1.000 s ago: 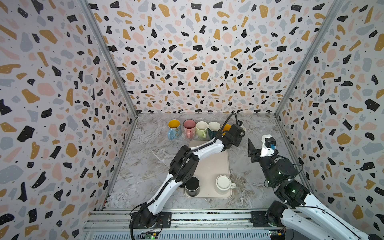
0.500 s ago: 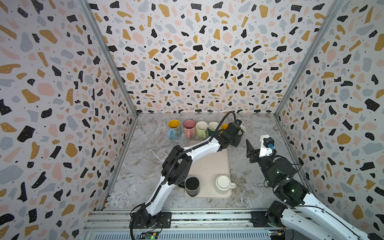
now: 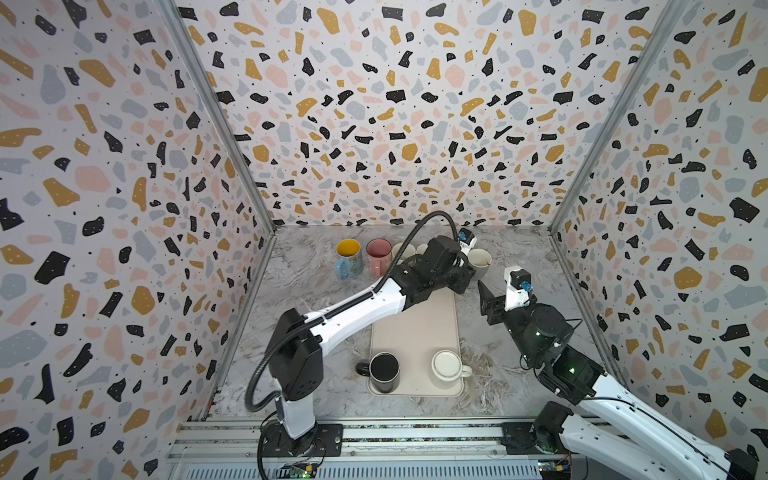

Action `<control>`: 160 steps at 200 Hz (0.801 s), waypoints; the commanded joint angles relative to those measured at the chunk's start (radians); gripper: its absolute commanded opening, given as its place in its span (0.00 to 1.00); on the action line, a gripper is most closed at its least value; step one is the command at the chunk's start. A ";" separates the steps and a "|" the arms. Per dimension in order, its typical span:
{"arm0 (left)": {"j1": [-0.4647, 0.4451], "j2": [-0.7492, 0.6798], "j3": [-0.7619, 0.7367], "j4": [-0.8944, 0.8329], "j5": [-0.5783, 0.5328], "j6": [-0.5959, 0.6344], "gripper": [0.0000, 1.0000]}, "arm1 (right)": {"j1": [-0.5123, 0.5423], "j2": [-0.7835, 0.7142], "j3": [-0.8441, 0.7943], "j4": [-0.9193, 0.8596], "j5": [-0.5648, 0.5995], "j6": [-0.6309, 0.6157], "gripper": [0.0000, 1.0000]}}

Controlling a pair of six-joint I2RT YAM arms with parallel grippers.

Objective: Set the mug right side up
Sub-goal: 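Lift the left gripper away and move it toward the upside-down black mug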

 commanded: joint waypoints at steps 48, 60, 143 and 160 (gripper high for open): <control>-0.003 -0.432 -0.301 -0.109 -0.268 -0.013 0.51 | -0.001 0.138 0.095 -0.030 -0.191 0.107 0.69; 0.000 -0.497 -0.344 -0.151 -0.306 -0.055 0.54 | 0.001 0.159 0.102 -0.034 -0.215 0.122 0.69; 0.175 -0.878 -0.601 -0.288 -0.132 -0.622 0.62 | 0.050 0.257 0.128 -0.040 -0.312 0.195 0.69; 0.221 -0.946 -0.625 -0.315 -0.131 -0.741 0.61 | 0.068 0.275 0.140 -0.048 -0.315 0.194 0.69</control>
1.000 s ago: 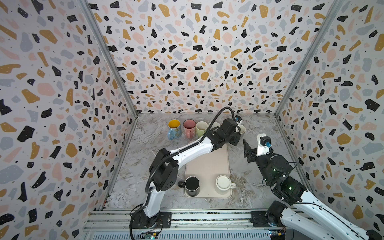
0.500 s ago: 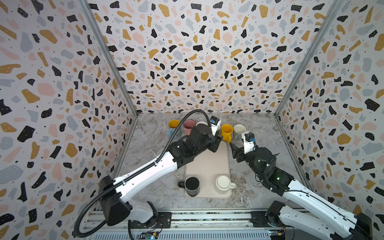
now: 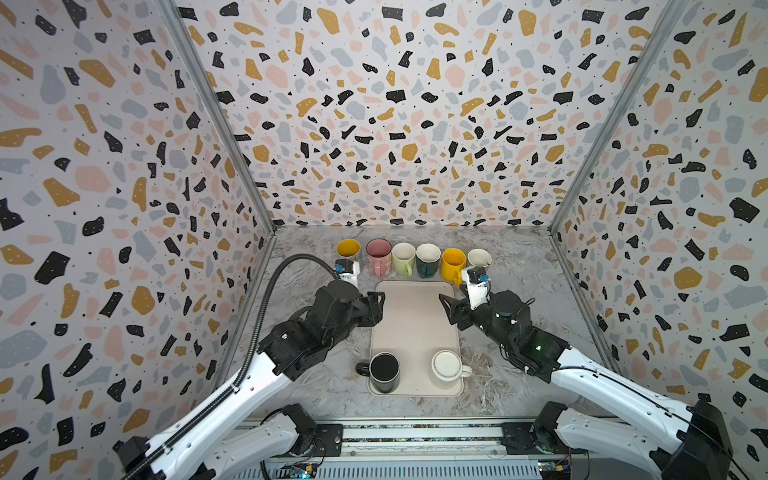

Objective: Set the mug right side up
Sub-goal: 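Lift the left gripper away and move it toward the upside-down black mug, then lower the left gripper and close it on the black mug's handle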

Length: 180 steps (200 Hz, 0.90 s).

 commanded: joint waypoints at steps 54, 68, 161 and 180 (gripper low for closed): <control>0.111 -0.208 -0.168 -0.002 0.156 -0.671 0.54 | 0.057 0.032 0.066 -0.031 -0.020 0.044 0.69; 0.116 -0.218 -0.214 -0.008 0.191 -0.782 0.50 | 0.058 0.031 0.065 -0.039 -0.015 0.048 0.69; 0.146 -0.136 -0.338 -0.047 0.359 -1.065 0.50 | 0.058 0.069 0.073 -0.054 0.033 0.049 0.70; 0.158 -0.126 -0.367 -0.055 0.386 -1.093 0.49 | 0.057 0.085 0.083 -0.058 0.044 0.049 0.70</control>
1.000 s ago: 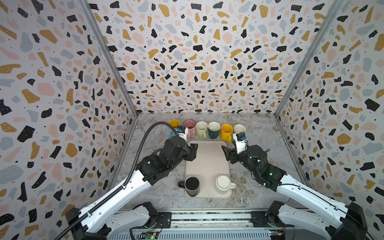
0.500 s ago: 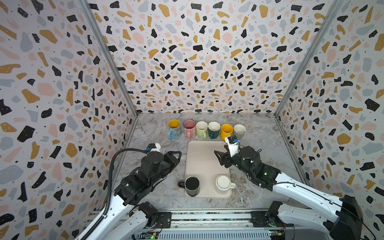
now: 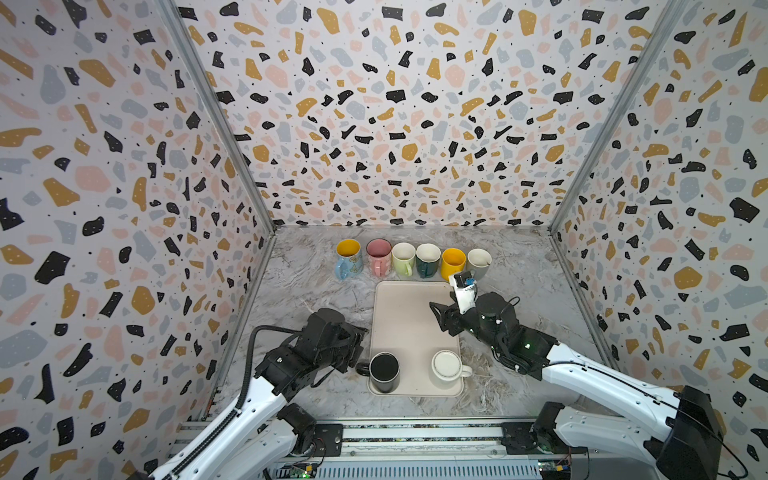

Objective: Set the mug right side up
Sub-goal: 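Lower the left gripper and close it on the black mug's handle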

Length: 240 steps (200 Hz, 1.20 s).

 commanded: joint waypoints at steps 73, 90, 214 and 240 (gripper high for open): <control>0.061 -0.001 -0.064 -0.087 0.111 -0.107 0.46 | 0.002 0.082 0.086 -0.020 0.028 0.023 0.70; 0.061 0.008 -0.068 -0.093 0.135 -0.097 0.46 | 0.002 0.098 0.098 -0.032 0.028 0.023 0.70; 0.061 0.067 -0.124 -0.039 0.203 -0.072 0.46 | -0.007 0.152 0.113 -0.073 0.022 0.046 0.70; 0.061 0.081 -0.150 0.021 0.228 -0.087 0.45 | -0.013 0.155 0.114 -0.079 0.021 0.047 0.70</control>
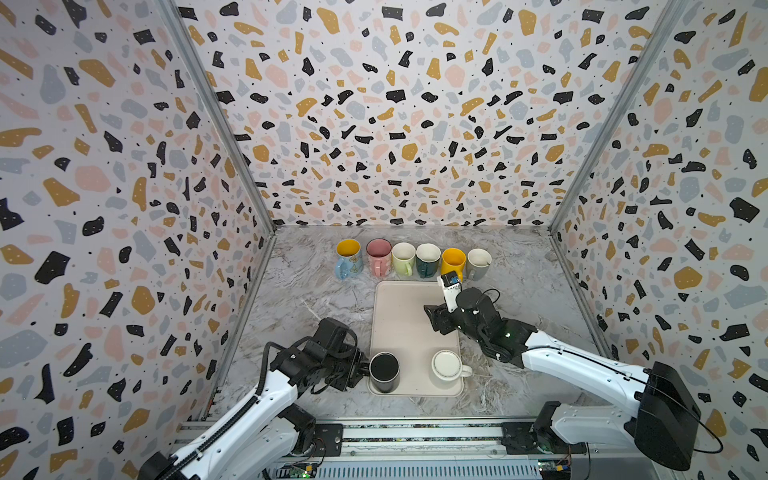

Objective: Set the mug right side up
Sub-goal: 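Lower the left gripper and close it on the black mug's handle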

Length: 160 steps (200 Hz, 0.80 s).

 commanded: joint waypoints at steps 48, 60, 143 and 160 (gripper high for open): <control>0.004 0.038 -0.035 0.132 0.058 -0.005 0.38 | -0.016 0.009 0.051 -0.023 0.000 0.021 0.70; 0.004 0.044 -0.043 0.143 0.067 -0.006 0.36 | -0.018 0.011 0.051 -0.025 0.000 0.023 0.70; 0.004 0.063 -0.085 0.217 0.091 -0.016 0.26 | -0.027 0.029 0.055 -0.032 -0.004 0.027 0.70; 0.004 0.072 -0.086 0.236 0.092 -0.018 0.22 | -0.027 0.029 0.054 -0.032 -0.001 0.027 0.70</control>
